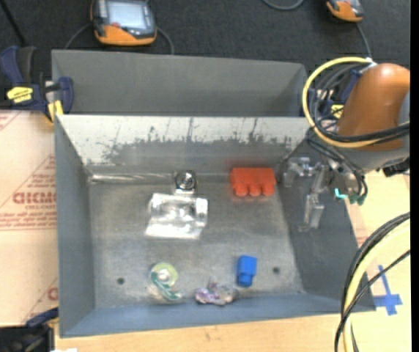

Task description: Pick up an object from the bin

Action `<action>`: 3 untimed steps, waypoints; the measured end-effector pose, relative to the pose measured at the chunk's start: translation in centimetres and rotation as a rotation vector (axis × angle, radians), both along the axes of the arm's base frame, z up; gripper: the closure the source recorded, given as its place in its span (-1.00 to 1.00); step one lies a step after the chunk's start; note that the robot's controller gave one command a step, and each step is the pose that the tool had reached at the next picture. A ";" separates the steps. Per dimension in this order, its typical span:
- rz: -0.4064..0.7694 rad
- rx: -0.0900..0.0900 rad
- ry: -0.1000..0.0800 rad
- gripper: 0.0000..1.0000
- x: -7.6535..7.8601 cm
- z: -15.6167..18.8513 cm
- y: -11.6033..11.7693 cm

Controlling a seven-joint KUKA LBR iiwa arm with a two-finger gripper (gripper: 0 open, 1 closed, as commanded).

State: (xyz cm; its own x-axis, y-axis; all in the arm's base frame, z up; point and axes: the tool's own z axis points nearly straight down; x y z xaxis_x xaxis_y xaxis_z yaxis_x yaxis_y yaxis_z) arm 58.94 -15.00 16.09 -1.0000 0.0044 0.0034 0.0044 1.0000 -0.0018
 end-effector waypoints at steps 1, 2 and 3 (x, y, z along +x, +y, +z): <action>0.106 0.003 0.003 -1.00 -7.5 -8.9 5.1; 0.122 -0.005 -0.016 -1.00 -4.4 0.7 0.5; 0.290 0.000 -0.018 -1.00 -10.7 -9.1 9.0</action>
Offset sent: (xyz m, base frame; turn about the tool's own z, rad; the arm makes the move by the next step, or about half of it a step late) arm -0.0720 0.0502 -0.0849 -0.1079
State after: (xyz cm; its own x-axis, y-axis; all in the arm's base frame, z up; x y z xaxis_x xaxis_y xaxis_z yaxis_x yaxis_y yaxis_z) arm 48.26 -5.96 7.03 -0.9595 -0.2814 -0.0146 -0.2814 0.9596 -0.0043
